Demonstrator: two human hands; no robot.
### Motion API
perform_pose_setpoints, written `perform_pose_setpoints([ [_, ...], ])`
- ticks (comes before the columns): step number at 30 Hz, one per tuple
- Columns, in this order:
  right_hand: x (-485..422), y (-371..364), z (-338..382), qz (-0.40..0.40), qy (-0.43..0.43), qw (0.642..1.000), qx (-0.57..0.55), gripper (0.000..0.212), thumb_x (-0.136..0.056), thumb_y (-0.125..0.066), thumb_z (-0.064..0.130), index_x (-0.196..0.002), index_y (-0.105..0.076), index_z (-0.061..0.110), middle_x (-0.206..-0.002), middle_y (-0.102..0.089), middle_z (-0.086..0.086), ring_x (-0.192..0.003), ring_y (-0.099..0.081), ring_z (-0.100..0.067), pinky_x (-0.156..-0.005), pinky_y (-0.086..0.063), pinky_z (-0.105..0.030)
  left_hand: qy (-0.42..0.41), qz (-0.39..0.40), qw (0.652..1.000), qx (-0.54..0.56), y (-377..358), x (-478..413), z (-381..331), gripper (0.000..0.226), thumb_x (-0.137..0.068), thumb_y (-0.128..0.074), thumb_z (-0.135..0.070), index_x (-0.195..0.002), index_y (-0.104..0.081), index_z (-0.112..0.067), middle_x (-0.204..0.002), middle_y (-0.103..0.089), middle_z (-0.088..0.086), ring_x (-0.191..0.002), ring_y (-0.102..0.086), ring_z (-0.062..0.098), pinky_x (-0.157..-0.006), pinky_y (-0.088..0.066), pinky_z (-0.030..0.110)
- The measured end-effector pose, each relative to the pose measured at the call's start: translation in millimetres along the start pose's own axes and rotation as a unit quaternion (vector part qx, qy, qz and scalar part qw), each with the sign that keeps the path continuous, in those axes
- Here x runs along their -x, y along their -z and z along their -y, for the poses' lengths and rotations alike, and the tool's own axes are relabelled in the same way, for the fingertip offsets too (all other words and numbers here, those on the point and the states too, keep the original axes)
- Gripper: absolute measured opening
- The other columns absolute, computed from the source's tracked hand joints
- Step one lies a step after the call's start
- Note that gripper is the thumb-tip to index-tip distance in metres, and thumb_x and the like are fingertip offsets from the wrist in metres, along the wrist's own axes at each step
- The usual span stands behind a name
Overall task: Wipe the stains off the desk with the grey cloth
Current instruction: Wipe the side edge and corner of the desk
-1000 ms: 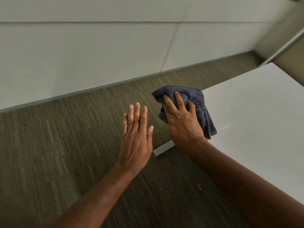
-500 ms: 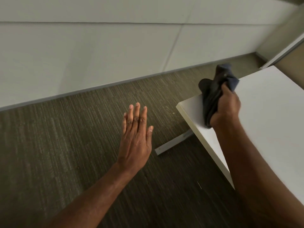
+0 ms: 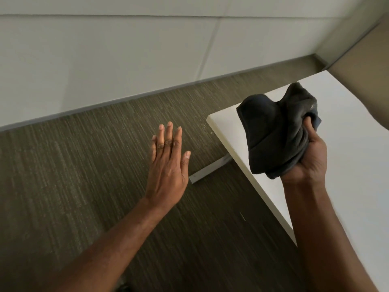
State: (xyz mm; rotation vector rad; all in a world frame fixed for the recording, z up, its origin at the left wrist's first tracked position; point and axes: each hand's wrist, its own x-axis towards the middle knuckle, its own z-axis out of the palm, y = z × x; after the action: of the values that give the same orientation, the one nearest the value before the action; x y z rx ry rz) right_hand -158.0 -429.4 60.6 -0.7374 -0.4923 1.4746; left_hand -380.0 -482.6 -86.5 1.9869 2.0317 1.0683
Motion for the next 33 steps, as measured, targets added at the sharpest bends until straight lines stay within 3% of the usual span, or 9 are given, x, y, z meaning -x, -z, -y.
perform_pose_setpoints([
  [4, 18, -5, 4, -0.053, 0.012, 0.996, 0.075, 0.039, -0.107, -0.047, 0.031, -0.095, -0.084, 0.023, -0.111, -0.078, -0.008, -0.101, -0.076, -0.027, -0.079, -0.063, -0.041, -0.008, 0.012, 1.0, 0.007, 12, -2, -11, 0.06, -0.111, -0.03, -0.036, -0.162, -0.02, -0.007, -0.171, -0.013, 0.016, -0.16, -0.001, 0.027, -0.13, -0.006, 0.048],
  [7, 24, -8, 8, -0.113, 0.039, 0.984, 0.135, 0.024, -0.103, -0.056, 0.031, -0.115, -0.074, 0.023, -0.12, -0.075, -0.007, -0.109, -0.073, -0.028, -0.086, -0.062, -0.043, -0.012, 0.027, 0.999, 0.019, 22, -6, -16, 0.06, -0.111, -0.03, -0.037, -0.162, -0.021, -0.007, -0.171, -0.014, 0.015, -0.16, 0.001, 0.026, -0.13, -0.006, 0.048],
  [14, 20, -20, 14, -0.184, 0.121, 0.952, 0.215, 0.018, -0.1, -0.061, 0.029, -0.116, -0.068, 0.025, -0.105, -0.08, 0.004, -0.099, -0.076, -0.018, -0.072, -0.062, -0.03, -0.034, 0.054, 0.997, 0.035, 39, -23, -16, 0.059, -0.111, -0.025, -0.038, -0.162, -0.021, -0.007, -0.171, -0.013, 0.014, -0.161, 0.0, 0.028, -0.13, -0.007, 0.05],
  [17, 7, -20, 12, -0.182, 0.139, 0.937, 0.265, 0.015, -0.102, -0.059, 0.027, -0.112, -0.07, 0.028, -0.103, -0.079, 0.009, -0.101, -0.075, -0.014, -0.079, -0.062, -0.03, -0.035, 0.05, 0.997, 0.041, 36, -37, -14, 0.059, -0.111, -0.026, -0.037, -0.162, -0.022, -0.007, -0.171, -0.014, 0.014, -0.161, 0.0, 0.027, -0.13, -0.006, 0.05],
  [21, -23, -12, 14, -0.191, 0.16, 0.928, 0.275, 0.026, -0.103, -0.055, 0.024, -0.125, -0.069, 0.019, -0.113, -0.078, 0.002, -0.111, -0.072, -0.02, -0.098, -0.057, -0.041, -0.028, 0.032, 0.998, 0.038, 26, -55, -9, 0.058, -0.111, -0.03, -0.036, -0.161, -0.024, -0.007, -0.171, -0.016, 0.014, -0.161, -0.001, 0.026, -0.131, -0.004, 0.047],
  [27, -68, -5, 15, -0.188, 0.162, 0.92, 0.305, 0.034, -0.103, -0.052, 0.024, -0.135, -0.063, 0.018, -0.116, -0.076, 0.006, -0.115, -0.069, -0.015, -0.103, -0.054, -0.037, -0.006, 0.026, 1.0, 0.013, 5, -84, -5, 0.06, -0.111, -0.026, -0.042, -0.161, -0.025, -0.009, -0.171, -0.017, 0.014, -0.161, 0.0, 0.024, -0.131, -0.001, 0.043],
  [30, -89, -4, 15, -0.182, 0.165, 0.911, 0.331, 0.028, -0.103, -0.051, 0.024, -0.118, -0.072, 0.035, -0.112, -0.075, 0.013, -0.117, -0.067, -0.012, -0.103, -0.052, -0.031, 0.002, 0.023, 1.0, -0.004, -7, -99, -6, 0.06, -0.111, -0.026, -0.042, -0.162, -0.024, -0.011, -0.171, -0.017, 0.014, -0.161, -0.001, 0.024, -0.131, -0.005, 0.047],
  [33, -108, -1, 15, -0.177, 0.149, 0.903, 0.361, 0.035, -0.105, -0.05, 0.022, -0.097, -0.074, 0.047, -0.102, -0.074, 0.021, -0.115, -0.064, -0.008, -0.1, -0.051, -0.025, 0.021, 0.022, 0.999, -0.013, -20, -107, -6, 0.06, -0.112, -0.026, -0.044, -0.162, -0.022, -0.012, -0.171, -0.017, 0.012, -0.161, -0.002, 0.025, -0.13, -0.008, 0.049],
])
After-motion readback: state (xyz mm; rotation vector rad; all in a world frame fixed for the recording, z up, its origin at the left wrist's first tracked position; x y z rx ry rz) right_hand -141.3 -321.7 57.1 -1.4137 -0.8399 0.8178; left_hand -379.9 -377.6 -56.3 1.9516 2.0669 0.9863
